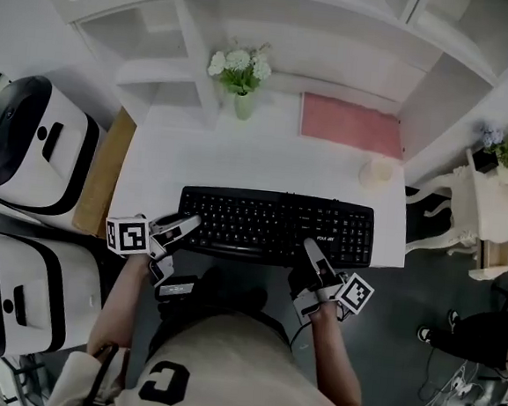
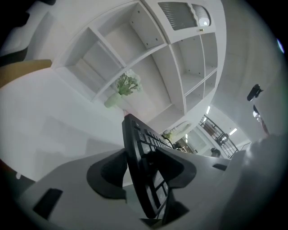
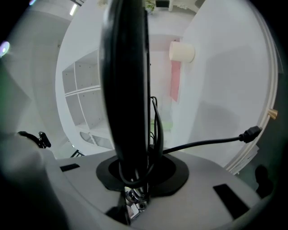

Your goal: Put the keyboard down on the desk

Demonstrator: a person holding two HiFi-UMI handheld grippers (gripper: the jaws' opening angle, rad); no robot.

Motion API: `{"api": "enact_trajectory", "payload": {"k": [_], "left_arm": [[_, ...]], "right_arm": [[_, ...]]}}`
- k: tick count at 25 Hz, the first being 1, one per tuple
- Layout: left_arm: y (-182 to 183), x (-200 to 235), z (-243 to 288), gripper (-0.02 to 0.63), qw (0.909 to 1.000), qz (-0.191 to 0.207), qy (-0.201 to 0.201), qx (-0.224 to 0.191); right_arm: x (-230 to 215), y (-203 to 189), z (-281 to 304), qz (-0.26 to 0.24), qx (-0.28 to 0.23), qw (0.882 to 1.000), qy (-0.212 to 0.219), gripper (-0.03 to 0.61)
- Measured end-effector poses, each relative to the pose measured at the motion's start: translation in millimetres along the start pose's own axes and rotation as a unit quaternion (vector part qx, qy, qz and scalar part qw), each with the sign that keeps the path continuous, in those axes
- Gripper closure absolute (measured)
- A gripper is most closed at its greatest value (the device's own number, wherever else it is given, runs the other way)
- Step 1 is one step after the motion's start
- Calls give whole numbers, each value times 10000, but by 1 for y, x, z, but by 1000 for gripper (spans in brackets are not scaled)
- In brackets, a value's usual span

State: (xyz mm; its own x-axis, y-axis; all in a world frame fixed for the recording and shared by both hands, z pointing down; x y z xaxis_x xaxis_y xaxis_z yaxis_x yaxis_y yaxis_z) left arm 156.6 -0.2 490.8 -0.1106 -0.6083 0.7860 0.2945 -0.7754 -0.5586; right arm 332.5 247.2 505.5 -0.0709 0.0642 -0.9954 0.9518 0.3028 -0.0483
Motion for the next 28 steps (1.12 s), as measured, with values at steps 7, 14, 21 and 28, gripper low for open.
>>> {"api": "enact_trajectory", "payload": {"k": [7,14,21,28], "left_arm": [[29,31,6,375,9981,275,480,-288],[47,51,-31,370,9976,187,429,-513],[57,66,-43,371,9993,175,-56,-330],[63,56,-26,401,9986,368,-352,-164]], "right_arm": [[-16,12,24,335,-233,9990,-205,483],[-13,5,45,351,-470,9974,-421,482],[-21,3,76,217,-810,9951,-522,480],[-21,9,90,393,-932,9942,-368,480]]}}
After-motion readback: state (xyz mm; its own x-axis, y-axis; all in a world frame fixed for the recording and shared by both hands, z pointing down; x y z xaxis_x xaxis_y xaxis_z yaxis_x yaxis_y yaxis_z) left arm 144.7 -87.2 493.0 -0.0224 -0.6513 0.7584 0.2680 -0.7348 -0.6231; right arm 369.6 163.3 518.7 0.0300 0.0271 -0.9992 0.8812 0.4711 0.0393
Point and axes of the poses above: the fingertips, and each gripper's own axes: z forward along the fingers, x to its left, y out of its top, the point moved 3 cm from there along -z, backward along the fingers, and after that the axes turned 6 degrees about -x, right-handed, at the moved point
